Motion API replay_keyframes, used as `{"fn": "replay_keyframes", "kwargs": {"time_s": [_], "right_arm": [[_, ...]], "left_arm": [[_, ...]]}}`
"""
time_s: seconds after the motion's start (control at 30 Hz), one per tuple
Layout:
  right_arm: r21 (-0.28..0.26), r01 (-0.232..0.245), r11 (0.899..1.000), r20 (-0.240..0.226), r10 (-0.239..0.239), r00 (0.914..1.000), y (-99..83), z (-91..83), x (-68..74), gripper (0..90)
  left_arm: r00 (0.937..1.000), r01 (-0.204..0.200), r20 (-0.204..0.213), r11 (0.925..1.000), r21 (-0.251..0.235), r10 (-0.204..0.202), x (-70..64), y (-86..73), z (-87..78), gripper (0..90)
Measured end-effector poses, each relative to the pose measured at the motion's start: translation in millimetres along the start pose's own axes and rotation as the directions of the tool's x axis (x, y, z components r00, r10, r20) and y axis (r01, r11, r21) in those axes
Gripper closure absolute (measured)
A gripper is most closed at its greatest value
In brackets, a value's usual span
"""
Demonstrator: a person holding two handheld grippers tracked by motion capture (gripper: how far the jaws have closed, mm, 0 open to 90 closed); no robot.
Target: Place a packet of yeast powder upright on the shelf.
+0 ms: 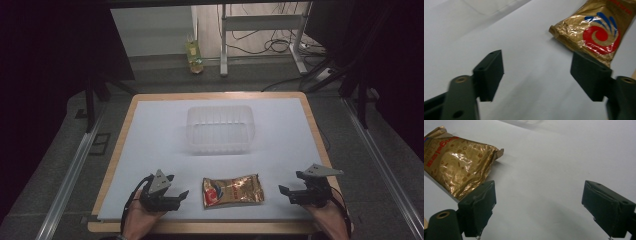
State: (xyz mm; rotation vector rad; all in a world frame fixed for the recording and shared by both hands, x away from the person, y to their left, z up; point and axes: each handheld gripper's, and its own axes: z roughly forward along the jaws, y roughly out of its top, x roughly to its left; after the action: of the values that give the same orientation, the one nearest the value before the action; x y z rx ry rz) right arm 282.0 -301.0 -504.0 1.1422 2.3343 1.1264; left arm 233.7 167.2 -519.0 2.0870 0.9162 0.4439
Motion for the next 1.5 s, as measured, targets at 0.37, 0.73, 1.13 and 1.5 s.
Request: {"fn": "replay_keyframes", "kwargs": {"time_s": [0.37,0.73,1.13,1.5], "right_arm": [[0.020,-0.008,1.000,-0.015,0.008,0.9999,1.4,4.9,7.1,7.1],[0.036,-0.010,0.999,-0.017,0.010,0.9998,2.9,7.2,11.9,5.3],[0.041,0.010,0.999,-0.031,-0.008,0.9995,6.4,8.1,17.6,7.9],[0.053,0.011,0.999,-0.070,-0.007,0.9975,10.8,9.5,24.9,9.9]], "left_arm": [[0.9979,-0.022,0.062,0.9998,0.000,0.021,-6.3,4.8,0.7,61.5],[0.9946,-0.058,0.086,0.9983,0.007,0.057,-12.2,9.1,4.0,84.2],[0.9839,-0.105,0.147,0.9944,0.014,0.102,-27.2,20.3,22.6,89.2],[0.9793,-0.120,0.165,0.9928,0.006,0.117,-34.7,28.0,39.6,89.2]]}}
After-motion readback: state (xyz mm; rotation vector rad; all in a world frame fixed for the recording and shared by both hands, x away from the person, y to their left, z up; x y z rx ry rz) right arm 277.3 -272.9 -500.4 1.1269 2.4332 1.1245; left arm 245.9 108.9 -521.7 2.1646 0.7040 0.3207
